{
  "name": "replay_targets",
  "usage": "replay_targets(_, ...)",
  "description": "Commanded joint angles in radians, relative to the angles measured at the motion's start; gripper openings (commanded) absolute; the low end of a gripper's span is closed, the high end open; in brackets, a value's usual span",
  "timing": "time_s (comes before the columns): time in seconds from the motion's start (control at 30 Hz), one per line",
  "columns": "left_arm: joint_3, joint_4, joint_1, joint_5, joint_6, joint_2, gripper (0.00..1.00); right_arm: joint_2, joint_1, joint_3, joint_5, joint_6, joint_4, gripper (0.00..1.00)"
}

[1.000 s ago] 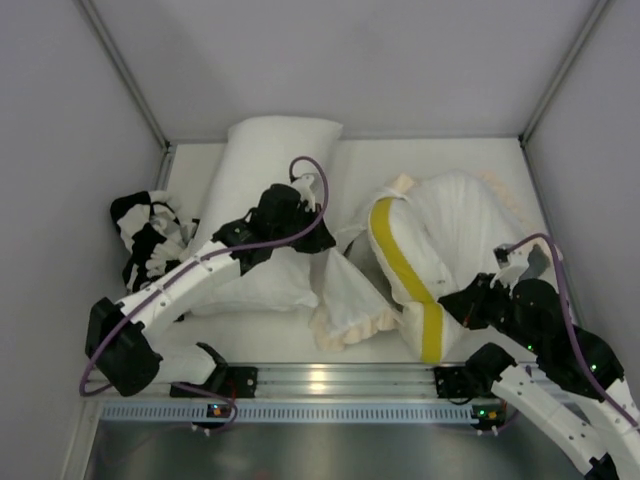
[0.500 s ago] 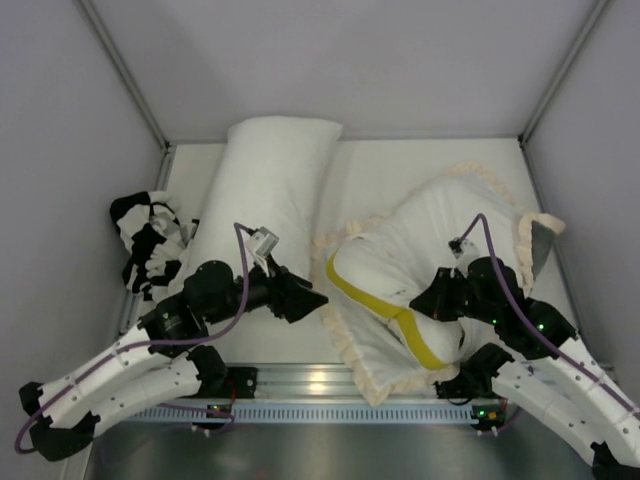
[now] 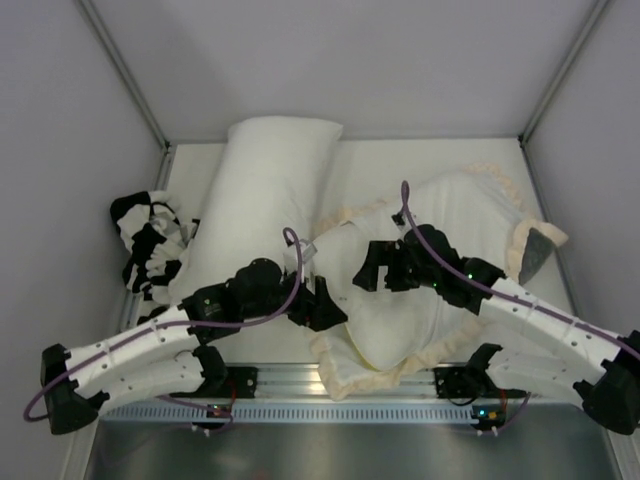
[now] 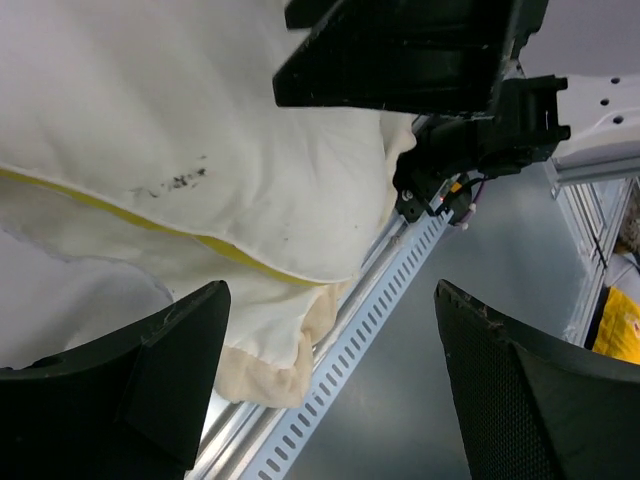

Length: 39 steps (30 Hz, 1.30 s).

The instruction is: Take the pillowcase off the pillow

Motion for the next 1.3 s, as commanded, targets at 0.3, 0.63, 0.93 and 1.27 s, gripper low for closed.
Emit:
replay_targets(0.3,0.015,0.103,-0.237,-0.143,-0.065,0.192,0.93,-0.222,0.024,0.188,0.33,-0.076,-0.205,1.0)
replay_targets(0.63,-0.012,0.178,-0.409,-0.354,-0.188,0.338,0.99,-0.44,0.026,0.127,0.386,-0.042,-0.308,0.99)
replay_targets(0.93,-0.035,0.257,-0.46,-0.527,-0.37,0.448,0.99,-0.49,0.026,0.11,0.398,-0.03,-0.351,0.99)
replay_targets(1.27,-0.072,0.463,-0.481,-0.582,-0.449,0.534,0.99,-0.516,0.026,0.078,0.396,-0.016,-0.355,0.99)
